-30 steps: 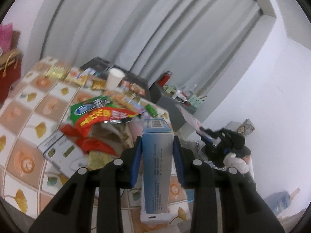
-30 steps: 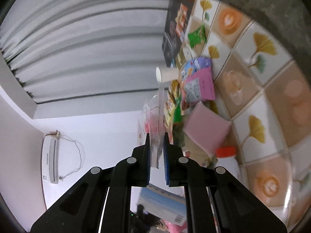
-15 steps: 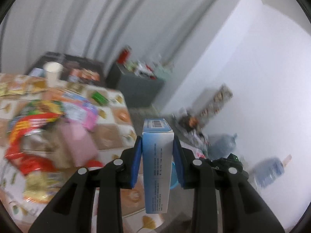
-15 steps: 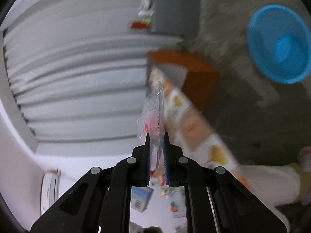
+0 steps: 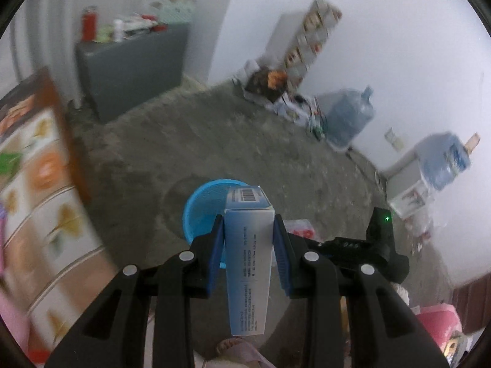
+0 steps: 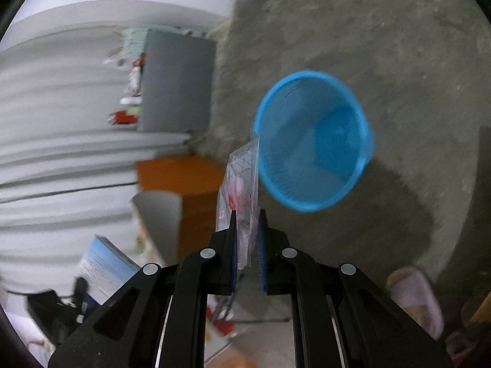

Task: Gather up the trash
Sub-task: 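Carry both items to the blue wastebasket and open both tools over it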

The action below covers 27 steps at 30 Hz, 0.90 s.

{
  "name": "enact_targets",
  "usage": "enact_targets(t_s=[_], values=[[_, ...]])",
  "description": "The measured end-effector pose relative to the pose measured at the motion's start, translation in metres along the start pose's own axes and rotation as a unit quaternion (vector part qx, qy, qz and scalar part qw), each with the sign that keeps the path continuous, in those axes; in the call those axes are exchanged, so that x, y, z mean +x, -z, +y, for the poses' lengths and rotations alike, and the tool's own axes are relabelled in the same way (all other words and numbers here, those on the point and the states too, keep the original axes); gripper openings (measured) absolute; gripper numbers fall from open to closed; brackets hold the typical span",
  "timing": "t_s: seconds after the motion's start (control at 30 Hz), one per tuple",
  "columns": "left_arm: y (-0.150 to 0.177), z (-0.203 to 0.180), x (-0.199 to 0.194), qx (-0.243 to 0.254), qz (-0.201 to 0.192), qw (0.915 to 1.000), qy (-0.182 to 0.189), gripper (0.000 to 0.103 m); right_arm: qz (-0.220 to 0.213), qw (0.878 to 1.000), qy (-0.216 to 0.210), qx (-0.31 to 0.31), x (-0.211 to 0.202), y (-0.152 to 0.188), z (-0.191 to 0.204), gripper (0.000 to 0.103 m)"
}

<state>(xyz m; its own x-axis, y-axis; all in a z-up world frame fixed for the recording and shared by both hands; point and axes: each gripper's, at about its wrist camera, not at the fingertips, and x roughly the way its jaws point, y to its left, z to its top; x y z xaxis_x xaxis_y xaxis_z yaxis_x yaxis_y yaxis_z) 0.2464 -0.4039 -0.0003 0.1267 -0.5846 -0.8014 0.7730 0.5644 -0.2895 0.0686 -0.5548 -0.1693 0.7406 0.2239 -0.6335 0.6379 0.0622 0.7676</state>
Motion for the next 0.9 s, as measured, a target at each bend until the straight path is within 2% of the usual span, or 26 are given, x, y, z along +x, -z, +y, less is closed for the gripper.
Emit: enact_targets(t_s=[0.13,0.2,0.23,0.27,0.3,0.33,0.4,0.5,0.7,0.8,0.9], values=[[-0.021,-0.01,0.067,0.007,0.016,0.9998,-0.004,0.031,-0.014,0.999,0.047,-0.009,0.024,-0.024,-0.003,0.014],[-0.029,-0.013,0.098,0.015,0.029,0.9995,-0.005,0.031,-0.017,0.997,0.073,-0.022,0.037,-0.038,-0.007,0.03],[-0.032,-0.014,0.11,0.018,0.038,0.9991,-0.007,0.031,-0.02,0.996,0.086,-0.029,0.045,-0.043,-0.009,0.048],[-0.033,-0.012,0.125,0.015,0.046,0.9987,-0.016,0.035,-0.025,0.994,0.102,-0.036,0.05,-0.043,-0.011,0.055],[-0.034,-0.009,0.133,0.003,0.046,0.9988,-0.018,0.043,-0.03,0.991,0.124,-0.043,0.056,-0.046,-0.014,0.055],[-0.033,-0.005,0.138,-0.016,0.044,0.9988,-0.013,0.046,-0.034,0.988,0.145,-0.047,0.06,-0.048,-0.019,0.055],[-0.03,-0.003,0.139,-0.039,0.042,0.9984,-0.002,0.049,-0.034,0.988,0.146,-0.039,0.055,-0.046,-0.032,0.055],[-0.026,-0.003,0.128,-0.037,0.039,0.9985,0.009,0.052,-0.04,0.991,0.125,-0.04,0.044,-0.039,-0.04,0.055],[-0.027,-0.008,0.079,-0.029,0.001,0.9989,0.036,0.055,-0.075,0.986,0.125,-0.078,0.006,-0.016,-0.03,0.055],[-0.022,-0.013,0.041,-0.011,-0.025,0.9982,0.053,0.059,-0.108,0.978,0.129,-0.127,-0.016,0.002,-0.008,0.057],[-0.011,-0.014,-0.002,0.008,-0.052,0.9968,0.06,0.065,-0.144,0.963,0.133,-0.184,-0.04,0.024,0.017,0.068]])
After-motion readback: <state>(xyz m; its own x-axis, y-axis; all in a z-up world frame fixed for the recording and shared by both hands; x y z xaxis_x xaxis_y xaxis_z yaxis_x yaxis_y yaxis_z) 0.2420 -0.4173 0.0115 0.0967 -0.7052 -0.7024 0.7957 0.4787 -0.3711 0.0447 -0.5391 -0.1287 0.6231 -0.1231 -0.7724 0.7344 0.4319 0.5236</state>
